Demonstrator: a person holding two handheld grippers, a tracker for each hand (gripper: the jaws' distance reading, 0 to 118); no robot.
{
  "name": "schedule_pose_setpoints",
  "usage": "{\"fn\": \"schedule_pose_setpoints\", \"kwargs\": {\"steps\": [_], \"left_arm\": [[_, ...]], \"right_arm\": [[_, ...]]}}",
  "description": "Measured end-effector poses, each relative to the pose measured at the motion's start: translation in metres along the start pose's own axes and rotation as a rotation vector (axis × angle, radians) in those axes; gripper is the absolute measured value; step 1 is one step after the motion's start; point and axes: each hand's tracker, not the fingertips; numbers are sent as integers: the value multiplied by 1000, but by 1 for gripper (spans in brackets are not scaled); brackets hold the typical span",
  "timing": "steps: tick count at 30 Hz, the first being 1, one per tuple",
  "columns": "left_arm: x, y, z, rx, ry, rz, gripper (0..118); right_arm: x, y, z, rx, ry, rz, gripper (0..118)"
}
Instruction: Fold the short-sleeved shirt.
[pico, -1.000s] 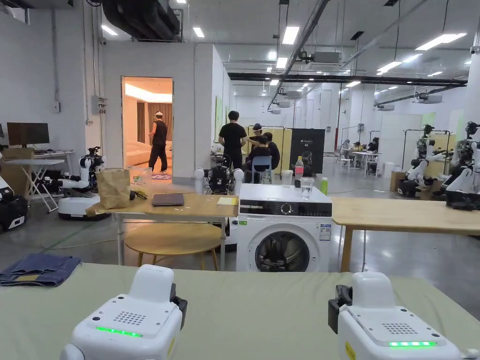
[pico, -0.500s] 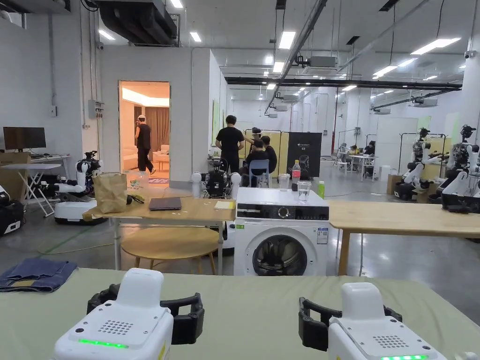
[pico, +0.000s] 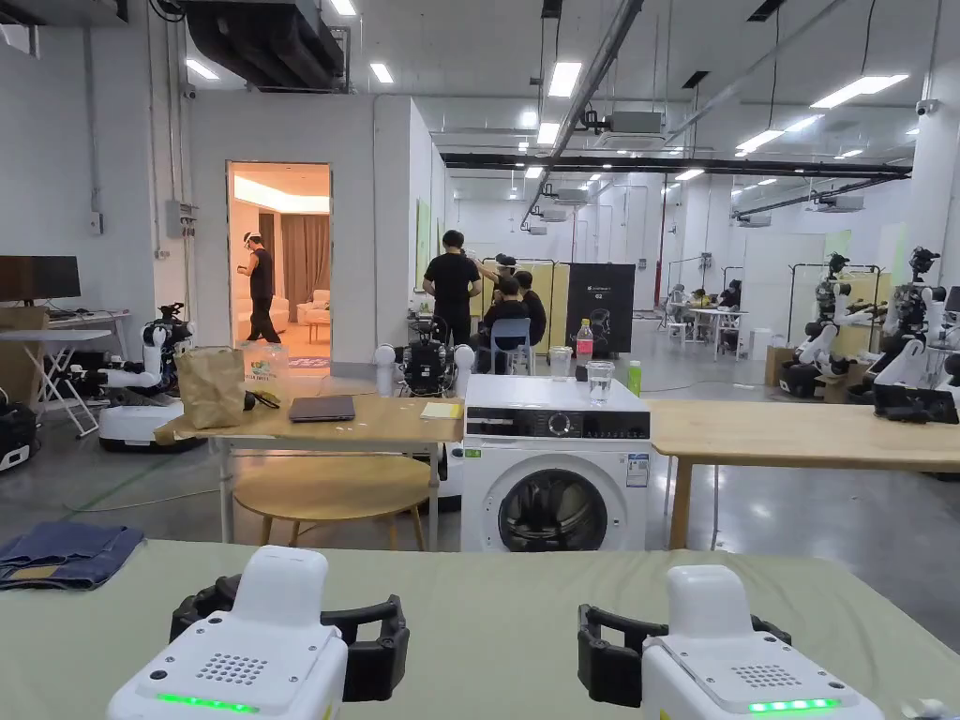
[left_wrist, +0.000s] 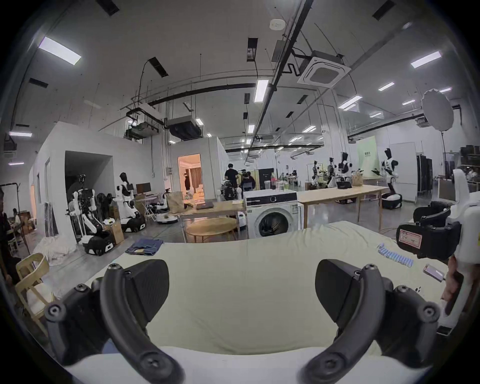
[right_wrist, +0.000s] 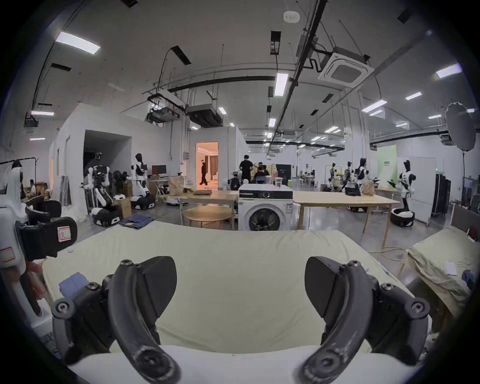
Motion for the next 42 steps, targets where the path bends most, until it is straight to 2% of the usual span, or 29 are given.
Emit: {"fn": "schedule_pose_setpoints", "kwargs": {"steps": [4,6,9,14,20,30,36,40,42], "left_arm": [[-3,-2,-1,-5,-6,16,112],[-4,-3,0,-8,-2,18,112],[-5,-4,0,-5,3,24,112],[-7,-3,0,-3,1,32,112],[-6,-2,2,-1,3,33,112],[-7,-3,0,-4,-1,37,112],[-6,-3,0,0,-1,44,112],[-6,-4,0,2,-1,44,112],[-7,-4,0,1,2,43,112]], "right_arm": [[-8,4,-3,-35,-115,-26,102],[-13,4,-1,1,-148,21,102],[-14,3,1,5,-129,29,102],[-7,7,4,-31,-57,-69,102],[0,11,7,-17,-65,-105,102],[-8,11,7,-10,-144,-80,102],[-14,4,8,12,-160,-30,102],[-11,5,11,46,-108,-65,102],[-11,7,9,36,-120,-82,102]]}}
